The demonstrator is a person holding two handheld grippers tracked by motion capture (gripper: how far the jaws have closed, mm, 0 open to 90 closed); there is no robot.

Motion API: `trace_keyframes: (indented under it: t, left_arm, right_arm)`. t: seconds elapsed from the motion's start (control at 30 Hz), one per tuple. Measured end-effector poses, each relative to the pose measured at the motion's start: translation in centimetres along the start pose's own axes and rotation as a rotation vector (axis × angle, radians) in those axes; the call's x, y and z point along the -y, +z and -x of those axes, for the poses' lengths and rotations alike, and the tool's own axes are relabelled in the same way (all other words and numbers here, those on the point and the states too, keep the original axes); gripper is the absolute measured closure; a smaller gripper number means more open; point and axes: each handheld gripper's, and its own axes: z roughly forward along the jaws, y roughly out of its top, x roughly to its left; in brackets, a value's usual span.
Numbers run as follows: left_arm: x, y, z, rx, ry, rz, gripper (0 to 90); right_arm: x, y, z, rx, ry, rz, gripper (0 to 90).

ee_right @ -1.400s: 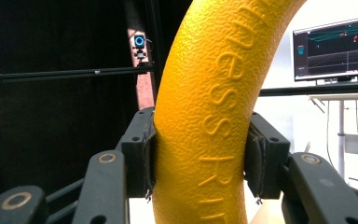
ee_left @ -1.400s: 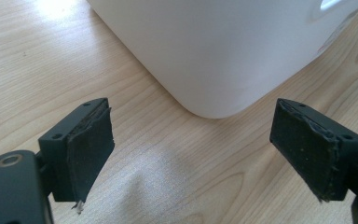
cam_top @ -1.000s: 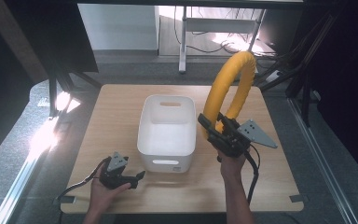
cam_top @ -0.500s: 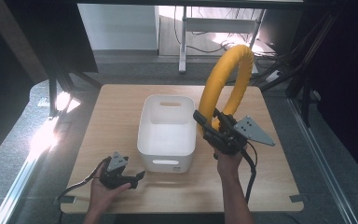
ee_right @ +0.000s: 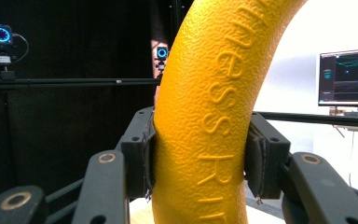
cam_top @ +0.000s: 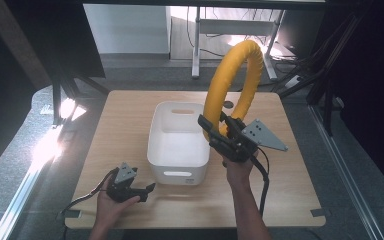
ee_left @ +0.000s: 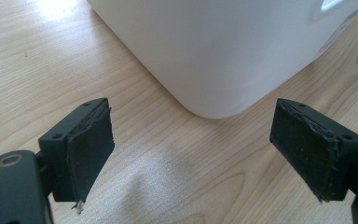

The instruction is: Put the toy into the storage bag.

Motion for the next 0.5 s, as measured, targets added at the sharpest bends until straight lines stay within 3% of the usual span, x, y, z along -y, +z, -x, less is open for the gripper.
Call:
trace_keyframes:
  t: [0.5]
  left_arm:
    - [0.0,0.0,0.0,-0.001,0.000,-0.003,13.3]
  right_arm:
    - [-0.2,1.5,-0.9,-0.041,0.003,-0.009,51.5]
